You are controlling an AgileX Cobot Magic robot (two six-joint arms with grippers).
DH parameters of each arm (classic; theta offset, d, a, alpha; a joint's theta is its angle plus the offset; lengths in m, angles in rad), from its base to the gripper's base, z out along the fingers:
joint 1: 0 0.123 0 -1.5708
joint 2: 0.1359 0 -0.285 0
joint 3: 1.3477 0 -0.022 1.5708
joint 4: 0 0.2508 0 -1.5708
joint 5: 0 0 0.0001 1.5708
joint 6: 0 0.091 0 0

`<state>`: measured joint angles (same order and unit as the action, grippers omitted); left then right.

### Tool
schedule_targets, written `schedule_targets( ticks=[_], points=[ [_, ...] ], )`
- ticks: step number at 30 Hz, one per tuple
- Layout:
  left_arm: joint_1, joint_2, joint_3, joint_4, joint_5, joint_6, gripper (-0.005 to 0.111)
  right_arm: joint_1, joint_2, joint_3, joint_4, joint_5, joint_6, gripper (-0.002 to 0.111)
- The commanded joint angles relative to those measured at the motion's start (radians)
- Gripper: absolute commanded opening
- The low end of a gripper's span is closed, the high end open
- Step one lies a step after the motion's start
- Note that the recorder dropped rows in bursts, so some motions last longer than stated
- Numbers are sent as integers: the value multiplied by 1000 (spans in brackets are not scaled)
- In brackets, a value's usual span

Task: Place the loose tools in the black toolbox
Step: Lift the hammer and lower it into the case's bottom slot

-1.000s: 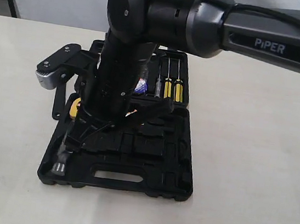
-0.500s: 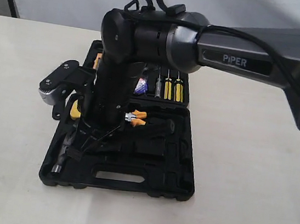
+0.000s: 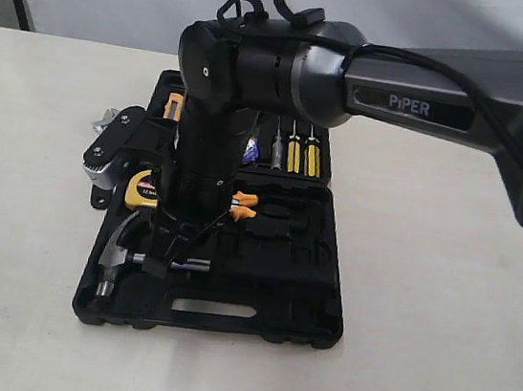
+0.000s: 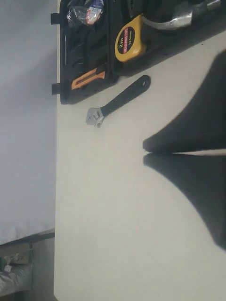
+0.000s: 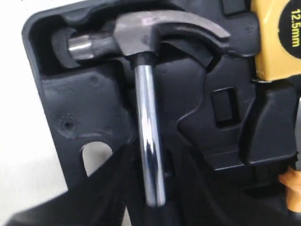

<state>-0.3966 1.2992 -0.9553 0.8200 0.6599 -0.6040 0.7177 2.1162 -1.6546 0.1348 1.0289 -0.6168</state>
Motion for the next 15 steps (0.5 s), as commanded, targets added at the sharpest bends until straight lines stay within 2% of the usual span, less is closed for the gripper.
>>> schedule_targets(
  ticks=[1,4,6,8,9,15],
  points=[
    [3,-8,9,-14,-17,-10,1,-6,-5,-2,-16,-3,-17,37],
    [3,-8,9,-14,-17,-10,1,-6,-20,-9,-25,-3,28,32],
    [3,-8,9,-14,-17,-10,1,-6,-32,-24,-28,-3,72,20],
    [3,-8,9,-14,-17,-10,1,-6,-42,-48,-26,0,109,3],
    [3,-8,9,-14,-17,-10,1,-6,-45,-58,-16,0,135,0],
    [3,-8,9,-14,-17,-10,1,-6,5,-64,1,20,212,0]
  ],
)
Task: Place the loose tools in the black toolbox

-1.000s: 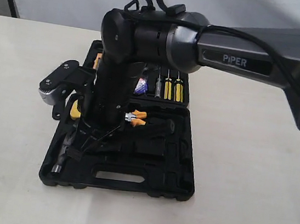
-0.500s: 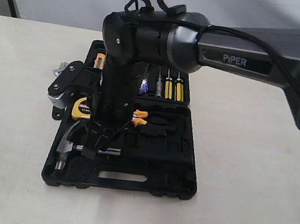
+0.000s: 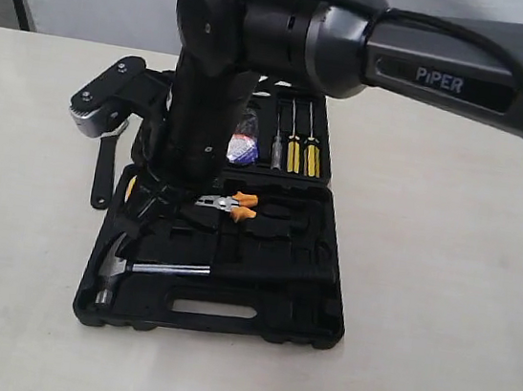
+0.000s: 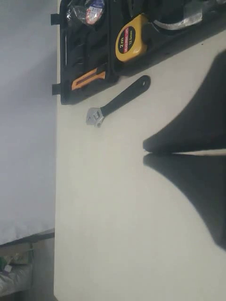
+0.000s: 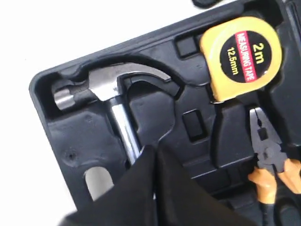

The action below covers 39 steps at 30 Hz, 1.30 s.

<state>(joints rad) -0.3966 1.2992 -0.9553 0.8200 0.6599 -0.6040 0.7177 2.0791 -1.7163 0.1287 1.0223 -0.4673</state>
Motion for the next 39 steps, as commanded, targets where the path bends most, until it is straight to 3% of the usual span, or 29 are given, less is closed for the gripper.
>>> schedule_targets(
  ticks=[1,8,21,30,39],
  points=[
    [3,-8,9,-14,-17,-10,1,-6,66,-3,7,30,75,0],
    [3,-8,9,-14,-17,-10,1,9,198,-3,23,63,125,0],
    [3,-8,9,-14,-17,-10,1,5,47,-4,1,31,141,0],
    [3,-8,9,-14,-17,-10,1,3,139,10,-14,42,268,0],
    [3,-8,9,-14,-17,-10,1,-115,64,10,5,60,483,0]
  ],
)
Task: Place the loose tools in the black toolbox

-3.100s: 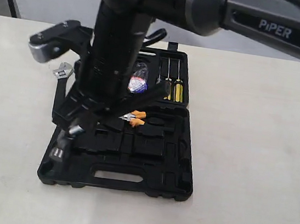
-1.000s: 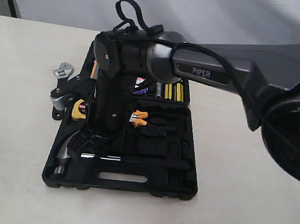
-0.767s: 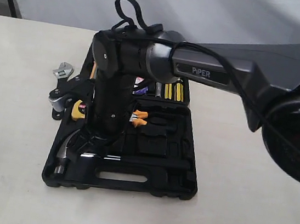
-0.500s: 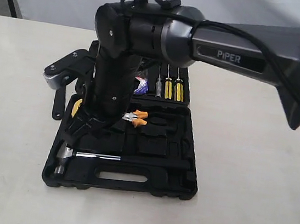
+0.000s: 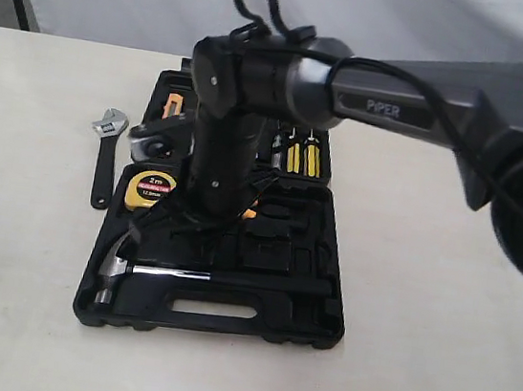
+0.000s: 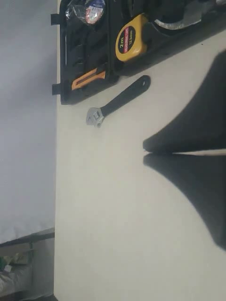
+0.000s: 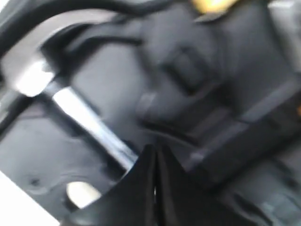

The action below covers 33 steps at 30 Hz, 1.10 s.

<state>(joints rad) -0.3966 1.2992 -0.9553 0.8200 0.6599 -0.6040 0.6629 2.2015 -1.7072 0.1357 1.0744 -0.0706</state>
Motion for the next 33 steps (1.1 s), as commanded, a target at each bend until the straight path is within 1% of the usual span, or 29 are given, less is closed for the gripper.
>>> schedule_targets(
  ticks=[1,4,8,13,15,18,24,26,29,33],
  points=[
    [3,-8,9,-14,-17,-10,1,-68,-68,1,-1,8,102,0],
    [3,-8,9,-14,-17,-10,1,-77,-92,1,-1,6,145,0],
    [3,-8,9,-14,-17,-10,1,-63,-98,1,16,-16,144,0],
    [3,-8,9,-14,-17,-10,1,15,-87,-19,55,-128,168,0],
    [3,-8,9,-14,-17,-10,1,50,-63,-65,55,-141,184,0],
    [3,-8,9,-14,-17,-10,1,79,4,-188,48,-110,205,0],
    [3,-8,9,-14,-17,-10,1,109,207,-553,15,-41,209,0],
    [3,-8,9,-14,-17,-10,1,118,287,-665,-33,-41,209,0],
    [3,-8,9,-14,-17,-10,1,132,386,-815,-156,-39,221,0],
    [3,-8,9,-14,-17,-10,1,136,486,-920,-226,-53,235,0]
  ],
)
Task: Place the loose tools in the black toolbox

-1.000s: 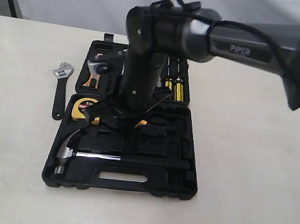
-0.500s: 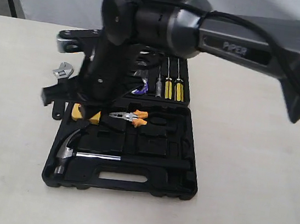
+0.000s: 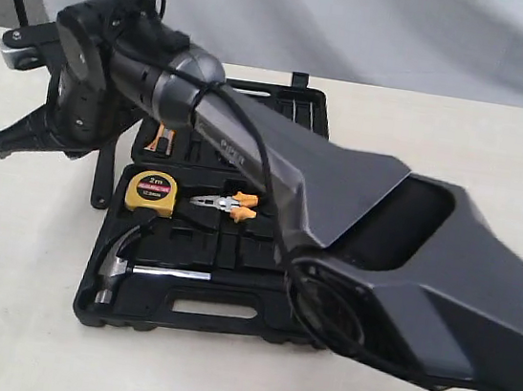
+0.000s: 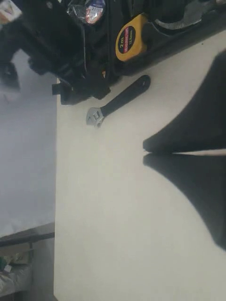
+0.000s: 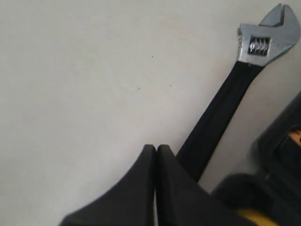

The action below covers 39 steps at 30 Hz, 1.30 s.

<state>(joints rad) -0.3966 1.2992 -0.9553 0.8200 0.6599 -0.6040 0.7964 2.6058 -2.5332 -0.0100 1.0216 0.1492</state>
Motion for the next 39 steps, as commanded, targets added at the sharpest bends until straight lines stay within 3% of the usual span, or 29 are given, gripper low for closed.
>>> schedule_targets(
  ticks=[1,10,23,32,39],
  points=[
    [3,-8,9,-14,-17,-10,1,1,100,-106,-97,-1,15,0],
    [3,-8,9,-14,-17,-10,1,1,155,-114,-216,-16,53,0],
    [3,-8,9,-14,-17,-10,1,8,168,-122,-31,199,22,0],
    [3,-8,9,-14,-17,-10,1,27,168,-122,197,199,-7,0],
    [3,-8,9,-14,-17,-10,1,89,168,-120,203,199,-5,0]
  ],
)
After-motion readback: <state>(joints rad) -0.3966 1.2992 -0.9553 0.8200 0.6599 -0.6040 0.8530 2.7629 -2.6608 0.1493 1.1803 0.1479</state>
